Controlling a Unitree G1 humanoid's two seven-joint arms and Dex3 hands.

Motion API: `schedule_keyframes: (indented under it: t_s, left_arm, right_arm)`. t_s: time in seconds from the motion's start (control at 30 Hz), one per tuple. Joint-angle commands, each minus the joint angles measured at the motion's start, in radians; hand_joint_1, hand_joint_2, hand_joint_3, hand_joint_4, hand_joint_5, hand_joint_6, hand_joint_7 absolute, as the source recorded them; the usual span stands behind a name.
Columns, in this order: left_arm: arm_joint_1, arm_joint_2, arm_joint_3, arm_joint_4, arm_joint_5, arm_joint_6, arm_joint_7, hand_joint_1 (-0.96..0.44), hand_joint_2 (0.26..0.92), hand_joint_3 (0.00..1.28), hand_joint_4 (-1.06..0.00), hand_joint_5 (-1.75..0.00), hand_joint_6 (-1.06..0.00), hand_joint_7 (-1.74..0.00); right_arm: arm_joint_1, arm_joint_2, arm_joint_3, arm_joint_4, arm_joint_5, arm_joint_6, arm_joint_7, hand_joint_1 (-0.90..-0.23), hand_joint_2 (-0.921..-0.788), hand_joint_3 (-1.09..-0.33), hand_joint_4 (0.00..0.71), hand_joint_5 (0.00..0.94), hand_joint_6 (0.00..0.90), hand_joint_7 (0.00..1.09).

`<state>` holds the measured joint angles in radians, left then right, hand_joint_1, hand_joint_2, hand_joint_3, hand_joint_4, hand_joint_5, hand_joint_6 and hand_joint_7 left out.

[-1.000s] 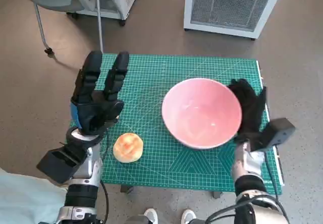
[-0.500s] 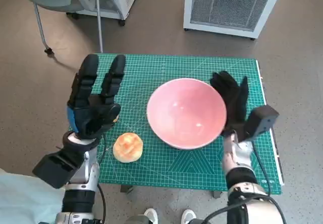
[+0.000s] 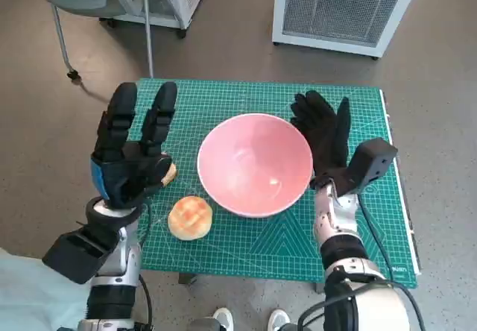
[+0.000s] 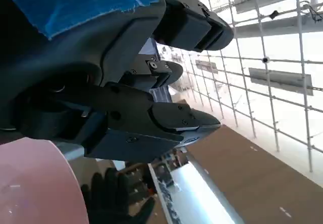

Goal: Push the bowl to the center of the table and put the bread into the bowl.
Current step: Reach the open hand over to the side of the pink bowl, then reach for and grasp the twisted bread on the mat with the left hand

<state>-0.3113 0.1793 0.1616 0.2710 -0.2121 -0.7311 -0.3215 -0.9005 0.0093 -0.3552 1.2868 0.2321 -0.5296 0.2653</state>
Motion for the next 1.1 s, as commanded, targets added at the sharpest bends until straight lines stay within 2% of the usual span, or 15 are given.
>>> schedule_keyframes:
  t_s: [0.03,0.2,0.37,0.53,0.67,0.8,0.87,1.0,1.1]
  left_arm:
    - [0.023,0.014,0.014,-0.031,0.0,0.013,0.014,-0.08,0.921,0.22,-0.39,0.0,-0.51,0.0]
    - [0.031,0.036,0.03,-0.056,0.003,0.027,0.021,-0.09,0.921,0.23,-0.39,0.0,-0.51,0.0]
    - [0.035,0.084,0.056,-0.084,0.012,0.034,0.019,-0.1,0.921,0.23,-0.39,0.0,-0.5,0.0]
    - [0.033,0.173,0.1,-0.082,0.093,0.023,0.031,-0.12,0.921,0.24,-0.33,0.0,-0.45,0.0]
    - [0.048,0.291,0.14,-0.097,0.234,0.073,0.051,-0.16,0.921,0.21,-0.22,0.0,-0.37,0.0]
    - [0.08,0.408,0.162,-0.176,0.336,0.235,0.03,-0.22,0.909,0.09,-0.08,0.0,-0.27,0.0]
    - [0.093,0.453,0.164,-0.214,0.38,0.322,0.017,-0.24,0.891,0.05,-0.04,0.0,-0.24,0.0]
    - [0.118,0.527,0.143,-0.313,0.494,0.541,-0.023,-0.29,0.861,0.02,-0.01,0.0,-0.17,0.0]
    - [0.12,0.572,0.105,-0.385,0.575,0.74,-0.097,-0.3,0.834,0.01,0.0,0.0,-0.12,0.0]
  right_arm:
    - [0.013,-0.019,-0.008,-0.015,0.001,-0.029,0.006,-0.467,-0.921,-0.821,0.274,0.006,0.18,0.3]
    - [0.027,-0.025,0.006,-0.063,-0.013,-0.135,0.003,-0.471,-0.921,-0.83,0.268,0.002,0.18,0.3]
    - [0.059,-0.024,0.038,-0.15,-0.034,-0.292,0.014,-0.479,-0.921,-0.823,0.274,0.003,0.161,0.34]
    - [0.105,-0.019,0.081,-0.28,-0.043,-0.415,0.05,-0.488,-0.921,-0.815,0.285,0.003,0.064,0.58]
    - [0.153,-0.02,0.128,-0.407,-0.036,-0.47,0.094,-0.493,-0.921,-0.816,0.287,0.002,0.018,0.68]
    - [0.189,-0.025,0.166,-0.495,0.004,-0.48,0.156,-0.492,-0.921,-0.811,0.286,0.002,0.003,0.72]
    - [0.204,-0.027,0.179,-0.529,0.014,-0.48,0.171,-0.494,-0.921,-0.808,0.287,0.002,0.001,0.73]
    - [0.235,-0.028,0.201,-0.586,0.039,-0.464,0.193,-0.498,-0.921,-0.805,0.287,0.002,-0.001,0.73]
    - [0.253,-0.021,0.212,-0.62,0.053,-0.45,0.197,-0.5,-0.921,-0.805,0.287,0.002,-0.001,0.73]
